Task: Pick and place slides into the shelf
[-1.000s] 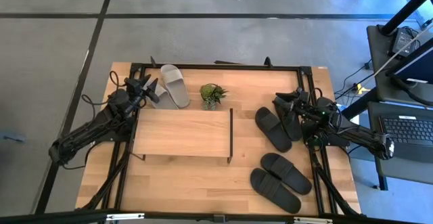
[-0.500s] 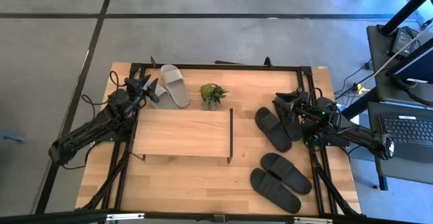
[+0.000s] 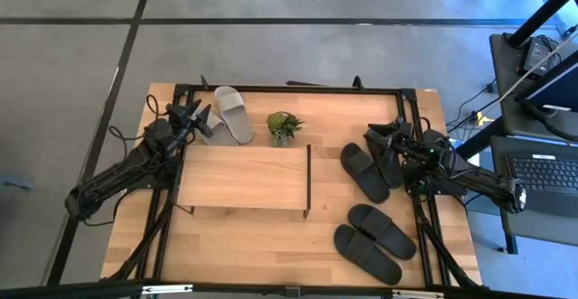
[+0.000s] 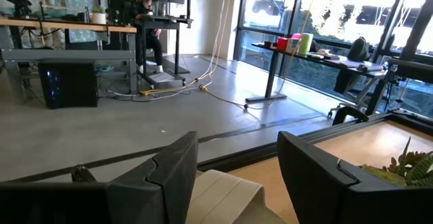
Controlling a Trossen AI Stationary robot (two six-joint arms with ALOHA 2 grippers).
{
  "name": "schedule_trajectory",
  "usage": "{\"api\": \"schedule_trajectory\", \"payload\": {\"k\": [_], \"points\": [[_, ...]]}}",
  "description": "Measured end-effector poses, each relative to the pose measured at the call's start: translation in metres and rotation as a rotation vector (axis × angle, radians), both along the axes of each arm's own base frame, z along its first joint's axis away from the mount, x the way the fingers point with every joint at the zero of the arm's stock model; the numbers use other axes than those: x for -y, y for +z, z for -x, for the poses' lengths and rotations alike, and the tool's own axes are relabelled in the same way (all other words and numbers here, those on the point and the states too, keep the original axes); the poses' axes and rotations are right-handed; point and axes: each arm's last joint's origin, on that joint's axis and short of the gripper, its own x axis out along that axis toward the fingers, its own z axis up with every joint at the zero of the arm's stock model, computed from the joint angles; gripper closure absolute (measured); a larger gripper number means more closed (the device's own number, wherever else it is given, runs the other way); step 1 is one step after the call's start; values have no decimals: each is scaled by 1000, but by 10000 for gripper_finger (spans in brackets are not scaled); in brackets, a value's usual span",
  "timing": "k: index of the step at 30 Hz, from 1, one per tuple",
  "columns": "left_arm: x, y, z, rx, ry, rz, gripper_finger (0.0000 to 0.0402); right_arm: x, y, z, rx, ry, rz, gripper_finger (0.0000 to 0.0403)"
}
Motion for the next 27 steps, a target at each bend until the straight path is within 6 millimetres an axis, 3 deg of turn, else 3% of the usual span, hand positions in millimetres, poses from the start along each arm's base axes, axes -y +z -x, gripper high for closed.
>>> {"api": "schedule_trajectory", "payload": {"k": [27], "points": [[0,0,0,8,0,4,207,0,0,0,22,1,-47,178]]}}
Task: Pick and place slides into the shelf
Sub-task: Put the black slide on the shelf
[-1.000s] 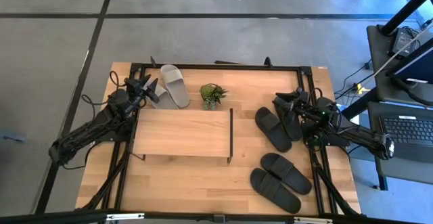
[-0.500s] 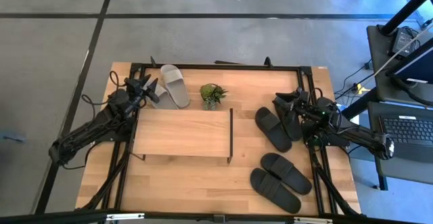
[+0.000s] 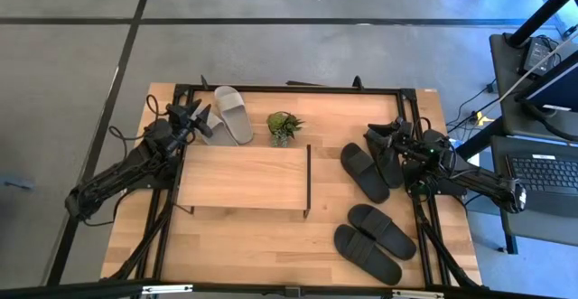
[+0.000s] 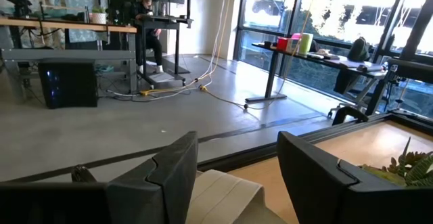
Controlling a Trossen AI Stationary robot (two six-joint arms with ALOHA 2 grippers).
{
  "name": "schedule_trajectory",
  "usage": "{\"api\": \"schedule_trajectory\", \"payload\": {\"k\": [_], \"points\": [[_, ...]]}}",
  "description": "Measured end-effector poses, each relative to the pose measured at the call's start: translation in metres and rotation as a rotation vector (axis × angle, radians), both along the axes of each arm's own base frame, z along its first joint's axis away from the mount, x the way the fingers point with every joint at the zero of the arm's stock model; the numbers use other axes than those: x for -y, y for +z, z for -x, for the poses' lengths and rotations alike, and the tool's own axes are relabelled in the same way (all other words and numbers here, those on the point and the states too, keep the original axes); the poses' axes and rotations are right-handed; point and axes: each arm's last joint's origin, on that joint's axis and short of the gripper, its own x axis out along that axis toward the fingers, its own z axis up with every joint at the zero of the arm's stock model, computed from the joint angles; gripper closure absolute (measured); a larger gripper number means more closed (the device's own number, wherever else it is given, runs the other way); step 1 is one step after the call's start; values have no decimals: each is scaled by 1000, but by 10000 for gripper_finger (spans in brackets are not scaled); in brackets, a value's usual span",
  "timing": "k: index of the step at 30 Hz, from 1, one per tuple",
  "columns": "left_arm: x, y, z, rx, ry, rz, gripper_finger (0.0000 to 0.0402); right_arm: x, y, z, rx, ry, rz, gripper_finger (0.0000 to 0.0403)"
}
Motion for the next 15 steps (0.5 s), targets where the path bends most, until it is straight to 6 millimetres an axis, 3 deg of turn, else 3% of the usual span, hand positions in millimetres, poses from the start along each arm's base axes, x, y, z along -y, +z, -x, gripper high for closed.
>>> {"api": "schedule_trajectory", "payload": {"k": [9,15], "points": [[0,0,0,6,0,3,207,-1,0,0,-56,9,87,178],[0,0,0,5,0,3,207,-2,11,3,-115,14,62,178]]}}
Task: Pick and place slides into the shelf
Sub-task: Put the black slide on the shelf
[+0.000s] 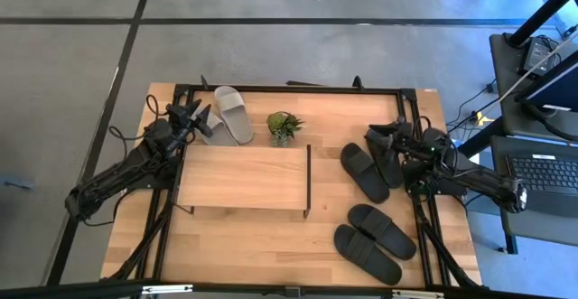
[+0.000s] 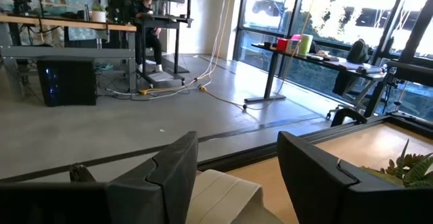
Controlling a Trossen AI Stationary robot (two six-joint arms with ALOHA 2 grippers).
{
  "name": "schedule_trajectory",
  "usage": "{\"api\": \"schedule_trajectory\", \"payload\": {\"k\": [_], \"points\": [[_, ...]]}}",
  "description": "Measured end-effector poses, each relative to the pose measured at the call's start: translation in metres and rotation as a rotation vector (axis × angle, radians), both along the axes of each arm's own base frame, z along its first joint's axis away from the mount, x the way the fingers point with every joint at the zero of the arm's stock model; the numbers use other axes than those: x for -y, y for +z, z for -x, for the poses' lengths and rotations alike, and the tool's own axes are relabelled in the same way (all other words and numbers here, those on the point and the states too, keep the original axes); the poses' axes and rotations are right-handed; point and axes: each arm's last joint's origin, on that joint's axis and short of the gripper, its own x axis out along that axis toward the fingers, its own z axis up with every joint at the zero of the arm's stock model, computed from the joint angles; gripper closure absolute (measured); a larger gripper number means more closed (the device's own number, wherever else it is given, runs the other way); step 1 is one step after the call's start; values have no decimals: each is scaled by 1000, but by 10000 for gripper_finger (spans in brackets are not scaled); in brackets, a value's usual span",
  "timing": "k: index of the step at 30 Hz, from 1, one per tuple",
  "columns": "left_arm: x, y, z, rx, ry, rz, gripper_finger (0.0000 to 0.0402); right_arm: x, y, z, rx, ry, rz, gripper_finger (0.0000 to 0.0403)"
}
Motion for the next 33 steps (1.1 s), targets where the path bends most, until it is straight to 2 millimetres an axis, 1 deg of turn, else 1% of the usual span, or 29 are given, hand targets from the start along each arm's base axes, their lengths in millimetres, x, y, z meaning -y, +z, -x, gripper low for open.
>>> {"api": "schedule_trajectory", "payload": {"k": [7,12,14,17,19,21,24,27,30,33], "points": [[0,0,0,0,0,0,207,0,34,-1,-65,5,31,178],[0,0,0,1,0,0,207,3,66,-8,-187,14,-18,178],[0,0,0,1,0,0,207,3,83,-14,-228,36,-31,178],[0,0,0,0,0,0,207,3,104,-30,-338,94,-33,178],[0,0,0,0,0,0,207,2,115,-42,-438,130,-39,178],[0,0,0,1,0,0,207,2,121,-53,-573,131,-59,178],[0,0,0,1,0,0,207,-1,123,-68,-813,109,-120,178],[0,0,0,1,0,0,207,-4,118,-79,-1040,92,-159,178],[0,0,0,1,0,0,207,-9,103,-89,-1237,101,-159,178],[0,0,0,1,0,0,207,-15,84,-100,-1368,131,-156,178]]}}
